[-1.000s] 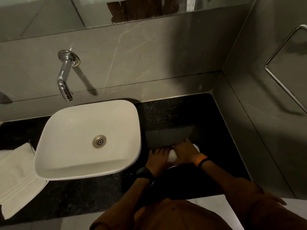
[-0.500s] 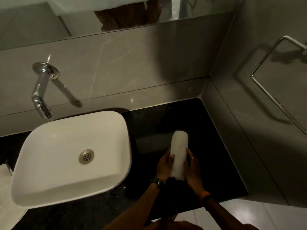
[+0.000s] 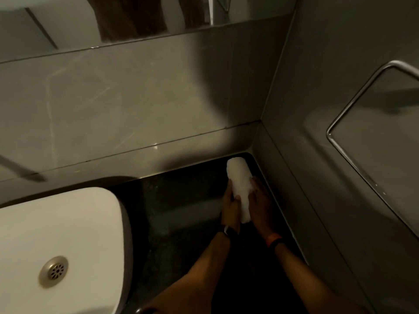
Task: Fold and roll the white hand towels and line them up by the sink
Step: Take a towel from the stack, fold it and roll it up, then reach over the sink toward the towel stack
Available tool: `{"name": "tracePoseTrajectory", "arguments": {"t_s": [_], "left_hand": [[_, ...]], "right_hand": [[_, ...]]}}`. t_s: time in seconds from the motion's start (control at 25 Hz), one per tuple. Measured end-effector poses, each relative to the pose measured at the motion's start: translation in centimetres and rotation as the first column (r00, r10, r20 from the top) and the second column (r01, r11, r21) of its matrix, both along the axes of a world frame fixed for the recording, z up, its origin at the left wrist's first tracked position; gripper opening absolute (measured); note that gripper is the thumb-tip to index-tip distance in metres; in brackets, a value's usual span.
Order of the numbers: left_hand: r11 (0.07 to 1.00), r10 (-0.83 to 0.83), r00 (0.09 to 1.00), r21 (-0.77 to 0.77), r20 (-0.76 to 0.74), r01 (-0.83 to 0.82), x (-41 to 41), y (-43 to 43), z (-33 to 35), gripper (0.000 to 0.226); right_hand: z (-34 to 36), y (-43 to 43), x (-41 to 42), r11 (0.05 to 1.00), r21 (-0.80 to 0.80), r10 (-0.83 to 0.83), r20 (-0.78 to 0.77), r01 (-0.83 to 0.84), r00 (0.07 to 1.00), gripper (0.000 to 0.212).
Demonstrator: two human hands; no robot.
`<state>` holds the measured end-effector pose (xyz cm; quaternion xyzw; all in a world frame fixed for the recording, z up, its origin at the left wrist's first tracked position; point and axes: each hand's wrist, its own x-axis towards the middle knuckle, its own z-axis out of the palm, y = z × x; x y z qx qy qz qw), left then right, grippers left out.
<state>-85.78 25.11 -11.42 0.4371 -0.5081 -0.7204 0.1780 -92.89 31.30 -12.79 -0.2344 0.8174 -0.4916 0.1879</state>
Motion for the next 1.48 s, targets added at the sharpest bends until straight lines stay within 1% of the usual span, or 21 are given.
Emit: {"name": "tracePoseTrajectory", "arguments": {"t_s": [0.08,0.12,0.2,0.24,0.36,0.4,0.48,0.56,0.6,0.64,0.68,0.72,0.76,0.84,0.88,0.92,1.0,1.08,1.16,1.36,1.48], "left_hand": [[1.000,0.000,1.000,-0.019,-0.001,0.000,-2.6,-0.9,-0.3,0.038],[0.999,0.038,0.999,0.003,-0.035,-0.038,-3.6,-1.2,-0.6,0.038],[0.985,0.072,0.995,0.165,-0.071,-0.059,-5.1,-1.9,-0.9,0.040],[0.978,0.077,0.992,0.203,-0.101,-0.056,-5.8,-2.0,-1.1,0.043],[0.968,0.086,0.980,0.249,-0.178,-0.039,-7.7,-2.9,-1.7,0.052],[0.967,0.077,0.978,0.255,-0.196,-0.025,-7.8,-3.0,-1.4,0.054],[0.975,0.007,0.982,0.219,-0.189,0.036,-7.6,-3.4,-1.3,0.053],[0.987,-0.093,0.987,0.120,-0.133,0.110,-6.0,-4.0,0.3,0.052],[0.989,-0.148,0.986,0.014,-0.082,0.149,-4.7,-4.4,1.1,0.053],[0.974,-0.195,0.980,-0.126,-0.024,0.191,-3.1,-5.1,2.0,0.053],[0.930,-0.224,0.973,-0.288,0.047,0.228,-1.3,-6.0,2.8,0.052],[0.848,-0.239,0.964,-0.458,0.117,0.266,0.7,-7.0,3.6,0.052],[0.727,-0.236,0.952,-0.614,0.197,0.307,3.0,-8.2,4.2,0.052],[0.422,-0.169,0.926,-0.825,0.336,0.377,8.5,-10.7,5.8,0.053],[0.302,-0.119,0.908,-0.857,0.401,0.418,11.9,-12.0,6.6,0.054],[0.226,-0.059,0.886,-0.858,0.459,0.460,15.5,-13.2,7.5,0.055],[0.144,0.066,0.833,-0.831,0.550,0.537,22.8,-15.1,8.7,0.057],[0.145,0.179,0.762,-0.783,0.622,0.604,30.8,-17.0,9.5,0.062],[0.188,0.258,0.690,-0.736,0.676,0.651,38.5,-18.7,10.2,0.069],[0.318,0.400,0.587,-0.707,0.704,0.631,58.1,-22.8,11.1,0.075],[0.466,0.426,0.533,-0.682,0.731,0.564,69.2,-24.2,10.3,0.075]], "right_hand": [[0.2,-0.9,-2.1,0.999,-0.006,0.032,-0.066,-0.032,0.997,0.046],[0.2,-1.3,-2.9,0.999,-0.007,0.036,-0.097,-0.036,0.995,0.047],[-0.3,-1.9,-4.1,0.997,0.006,0.078,-0.180,-0.078,0.981,0.046],[-0.7,-2.4,-4.9,0.993,0.013,0.117,-0.206,-0.116,0.972,0.045],[-0.7,-3.9,-6.9,0.996,0.031,0.088,-0.094,-0.086,0.992,0.040],[-0.5,-4.2,-7.2,0.995,0.029,0.101,-0.105,-0.098,0.989,0.041],[0.2,-4.3,-7.2,0.998,-0.005,0.057,-0.058,-0.057,0.997,0.040],[1.4,-4.3,-6.5,0.999,0.026,-0.019,-0.071,0.021,0.997,0.040],[2.0,-4.4,-5.8,0.999,0.008,-0.030,-0.066,0.031,0.997,0.040],[2.4,-4.5,-4.9,1.000,0.010,-0.015,-0.110,0.016,0.994,0.040],[2.8,-4.7,-3.6,0.999,0.024,0.030,-0.220,-0.025,0.975,0.039],[3.3,-5.1,-2.2,0.996,0.053,0.088,-0.344,-0.074,0.935,0.039],[3.6,-5.7,-0.6,0.986,0.120,0.161,-0.487,-0.117,0.858,0.039],[5.8,-7.4,4.0,0.952,0.259,0.290,-0.605,-0.161,0.742,0.042],[6.9,-8.6,6.8,0.935,0.308,0.339,-0.634,-0.175,0.695,0.043],[7.8,-9.8,9.8,0.919,0.340,0.383,-0.656,-0.199,0.650,0.045],[9.0,-11.9,15.5,0.893,0.373,0.447,-0.689,-0.251,0.570,0.052],[9.9,-14.2,22.2,0.873,0.378,0.487,-0.703,-0.307,0.518,0.060],[10.5,-16.5,29.1,0.851,0.376,0.520,-0.701,-0.367,0.489,0.068],[11.4,-23.0,47.4,0.778,0.377,0.604,-0.670,-0.502,0.433,0.074],[11.1,-26.0,58.3,0.724,0.376,0.664,-0.607,-0.578,0.437,0.072]]}}
